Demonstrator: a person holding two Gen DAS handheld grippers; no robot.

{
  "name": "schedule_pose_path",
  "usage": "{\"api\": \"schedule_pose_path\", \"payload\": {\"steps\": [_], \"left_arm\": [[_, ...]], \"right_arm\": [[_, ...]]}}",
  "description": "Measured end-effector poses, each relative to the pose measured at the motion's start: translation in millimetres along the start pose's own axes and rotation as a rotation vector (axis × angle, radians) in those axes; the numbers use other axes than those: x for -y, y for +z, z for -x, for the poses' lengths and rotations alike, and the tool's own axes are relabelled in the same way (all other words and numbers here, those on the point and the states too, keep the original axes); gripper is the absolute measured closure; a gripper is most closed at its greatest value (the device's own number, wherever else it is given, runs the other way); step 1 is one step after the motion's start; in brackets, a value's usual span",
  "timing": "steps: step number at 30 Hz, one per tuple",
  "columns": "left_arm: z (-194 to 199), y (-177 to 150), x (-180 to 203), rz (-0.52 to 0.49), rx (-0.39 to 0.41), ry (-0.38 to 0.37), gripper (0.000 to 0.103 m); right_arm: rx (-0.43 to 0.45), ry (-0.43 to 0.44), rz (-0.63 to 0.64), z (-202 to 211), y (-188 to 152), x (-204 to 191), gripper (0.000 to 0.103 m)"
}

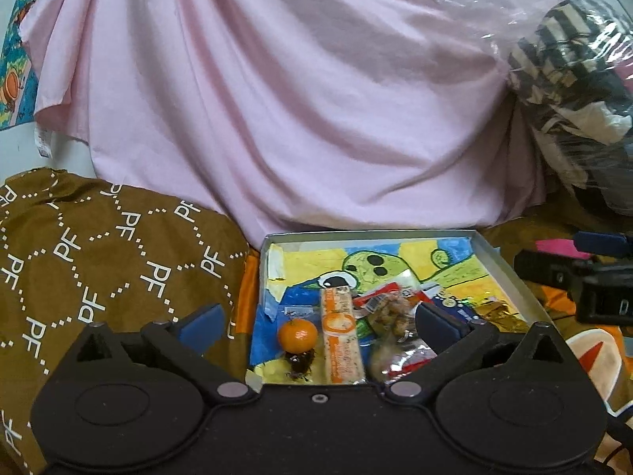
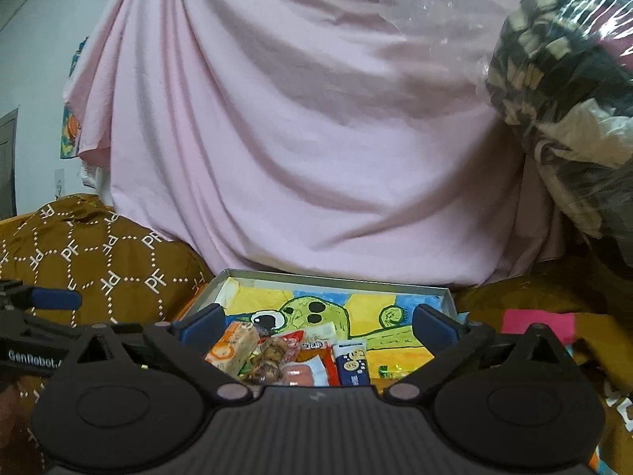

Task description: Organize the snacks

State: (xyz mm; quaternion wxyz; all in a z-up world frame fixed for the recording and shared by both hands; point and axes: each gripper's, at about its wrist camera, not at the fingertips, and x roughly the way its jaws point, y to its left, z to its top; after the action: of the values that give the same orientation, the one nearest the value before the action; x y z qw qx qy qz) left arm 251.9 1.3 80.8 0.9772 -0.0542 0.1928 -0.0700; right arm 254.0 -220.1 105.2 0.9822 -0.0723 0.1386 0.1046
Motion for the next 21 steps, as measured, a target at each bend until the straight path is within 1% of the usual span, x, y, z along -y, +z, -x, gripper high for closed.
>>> {"api": "schedule_pose_path", "payload": {"steps": [5,15,19,21], "left_arm": [[17,-8,8,0.014,0.013,0.003,0.001],[55,-27,17,0.006,0.041,-0.003,0.001],[67,-34,17,0.006,0.042,0.013,0.001],[72,-38,16,0.022,0.042,0.020,0.001]], "right_arm": [[0.015,-0.017,0.000,20,-12,-1,0.000],[0.024,-0.045,0.003,62,-31,-6,0.000],[0.033,-0.045,-0.002,78,-35,-11,0.000],[0.037,-0.059,-0.001,86,-38,-14,0.000]]}}
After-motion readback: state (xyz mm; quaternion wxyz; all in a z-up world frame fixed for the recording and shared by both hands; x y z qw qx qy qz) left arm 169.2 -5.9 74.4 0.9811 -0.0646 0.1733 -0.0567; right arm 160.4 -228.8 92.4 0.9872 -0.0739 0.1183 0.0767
